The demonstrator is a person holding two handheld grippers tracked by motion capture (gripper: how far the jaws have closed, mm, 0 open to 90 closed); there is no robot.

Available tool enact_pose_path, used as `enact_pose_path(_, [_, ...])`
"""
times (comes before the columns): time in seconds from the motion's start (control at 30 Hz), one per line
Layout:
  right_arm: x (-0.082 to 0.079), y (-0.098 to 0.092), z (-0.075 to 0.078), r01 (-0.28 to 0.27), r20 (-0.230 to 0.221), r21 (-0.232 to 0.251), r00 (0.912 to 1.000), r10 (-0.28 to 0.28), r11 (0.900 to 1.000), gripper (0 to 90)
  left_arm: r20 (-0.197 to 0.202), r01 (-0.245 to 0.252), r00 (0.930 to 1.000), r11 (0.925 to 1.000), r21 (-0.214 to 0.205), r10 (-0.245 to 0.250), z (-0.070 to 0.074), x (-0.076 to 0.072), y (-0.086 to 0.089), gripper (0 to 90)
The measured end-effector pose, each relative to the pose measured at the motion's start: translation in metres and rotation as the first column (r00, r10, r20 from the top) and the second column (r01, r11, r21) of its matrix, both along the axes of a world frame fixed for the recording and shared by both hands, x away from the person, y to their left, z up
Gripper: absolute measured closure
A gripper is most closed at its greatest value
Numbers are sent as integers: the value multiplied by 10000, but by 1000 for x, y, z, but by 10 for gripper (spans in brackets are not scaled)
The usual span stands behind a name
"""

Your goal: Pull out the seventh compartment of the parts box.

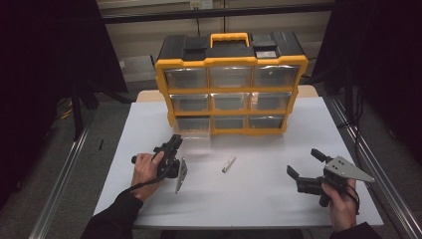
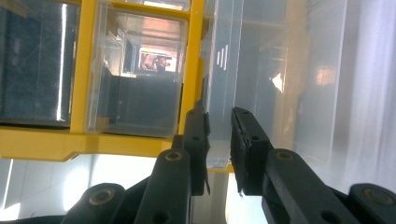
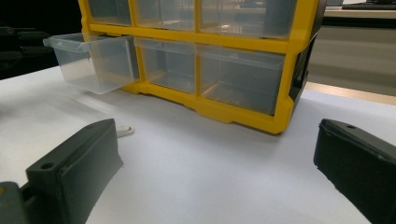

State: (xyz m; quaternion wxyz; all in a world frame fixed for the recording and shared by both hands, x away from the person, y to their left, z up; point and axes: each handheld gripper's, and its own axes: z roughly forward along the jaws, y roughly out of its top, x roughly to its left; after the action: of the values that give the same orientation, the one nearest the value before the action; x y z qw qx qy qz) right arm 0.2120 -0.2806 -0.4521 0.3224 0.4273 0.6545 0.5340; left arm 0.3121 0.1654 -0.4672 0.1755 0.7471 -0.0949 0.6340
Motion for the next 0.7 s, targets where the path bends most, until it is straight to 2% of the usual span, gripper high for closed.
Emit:
enact_pose_path(0.1, [0,0,0,-4,-8,-42,10000,4,10000,0,-102,18,9999,9999,-148,-20,-1,0,0,773])
enact_pose_path(0.17, [0,0,0,-24,0,-45,10000,24,10000,0,-18,82,10000,10000,54,-82,0,0,0,773])
enact_pose_path(0.2, [0,0,0,-18,3,-11,10000,18,10000,0,-146,183,9997,9995,-249,-187,-3,1,-1,772])
enact_pose_path(0.23, [0,0,0,-10,17,-18,10000,10,10000,0,-23,125,9999,9999,64,-125,-1,0,-1,772])
enact_pose_path(0.27, [0,0,0,-7,-3,-23,10000,7,10000,0,-61,43,10000,9997,253,-42,0,-2,0,772])
enact_pose_path(0.3, [0,0,0,-6,-11,-42,10000,6,10000,0,-58,236,9997,9997,51,-236,-2,-2,-1,771])
enact_pose_path(0.33, [0,0,0,-6,-11,-42,10000,6,10000,0,-253,256,9993,9996,-77,-258,-3,-2,-1,771])
enact_pose_path(0.43, [1,0,0,-15,-11,-39,10000,15,10000,0,-16,149,9999,9995,293,-149,-2,-3,0,769])
enact_pose_path(0.47, [1,0,0,-15,-11,-39,10000,15,10000,0,-113,160,9998,9998,91,-159,-3,-3,-1,769])
enact_pose_path(0.5, [1,0,0,-14,-18,-53,10000,14,10000,0,-139,119,9998,9998,179,-117,-3,-3,-1,767])
enact_pose_path(0.53, [0,0,0,-17,-9,-58,10000,17,10000,0,-60,398,9992,9992,-22,-399,-5,-1,-2,766])
enact_pose_path(0.6, [0,0,0,-14,-12,-41,10000,14,10000,0,-131,235,9996,9997,91,-234,-4,-2,-1,765])
enact_pose_path(0.63, [1,0,0,-13,-13,-37,10000,13,10000,0,-160,344,9993,9993,-133,-346,-5,-1,-1,764])
enact_pose_path(0.67, [1,0,0,-13,-13,-37,10000,13,10000,0,-160,344,9993,9993,-133,-346,-5,-1,-1,764])
enact_pose_path(0.7, [1,0,0,-15,-19,-41,10000,15,10000,0,-290,351,9989,9989,-325,-360,-6,-2,-2,763])
